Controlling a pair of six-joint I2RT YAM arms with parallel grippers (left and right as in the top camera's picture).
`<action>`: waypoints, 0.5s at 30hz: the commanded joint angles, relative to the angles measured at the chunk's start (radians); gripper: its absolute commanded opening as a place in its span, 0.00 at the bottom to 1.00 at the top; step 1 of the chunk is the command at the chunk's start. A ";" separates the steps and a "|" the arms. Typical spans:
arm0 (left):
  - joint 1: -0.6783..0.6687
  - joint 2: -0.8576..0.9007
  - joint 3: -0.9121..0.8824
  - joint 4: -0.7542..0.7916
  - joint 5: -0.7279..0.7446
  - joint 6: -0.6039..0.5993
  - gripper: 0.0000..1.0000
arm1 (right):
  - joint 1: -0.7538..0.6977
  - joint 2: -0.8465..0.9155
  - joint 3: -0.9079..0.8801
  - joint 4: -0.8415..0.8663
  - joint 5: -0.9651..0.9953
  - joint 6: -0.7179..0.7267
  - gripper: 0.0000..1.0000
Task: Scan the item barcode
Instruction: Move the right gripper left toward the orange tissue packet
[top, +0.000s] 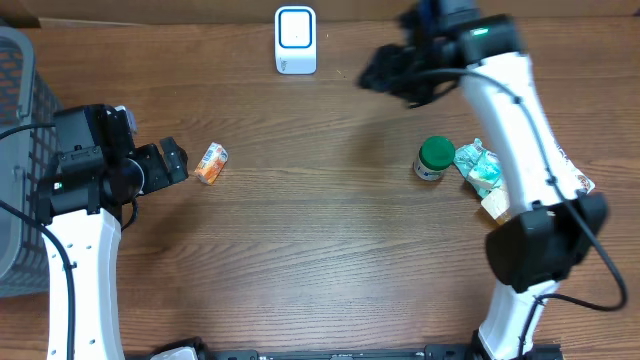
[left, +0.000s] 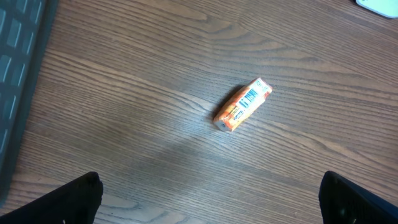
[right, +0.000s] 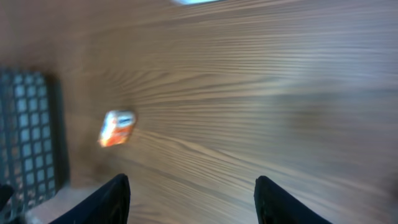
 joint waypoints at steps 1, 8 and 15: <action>0.000 -0.016 0.021 0.002 -0.006 -0.006 1.00 | 0.124 0.070 -0.027 0.090 -0.031 0.073 0.61; 0.000 -0.016 0.021 0.002 -0.006 -0.006 1.00 | 0.317 0.167 -0.032 0.314 0.038 0.213 0.65; 0.000 -0.016 0.021 0.002 -0.006 -0.006 0.99 | 0.428 0.273 -0.032 0.505 0.150 0.322 0.74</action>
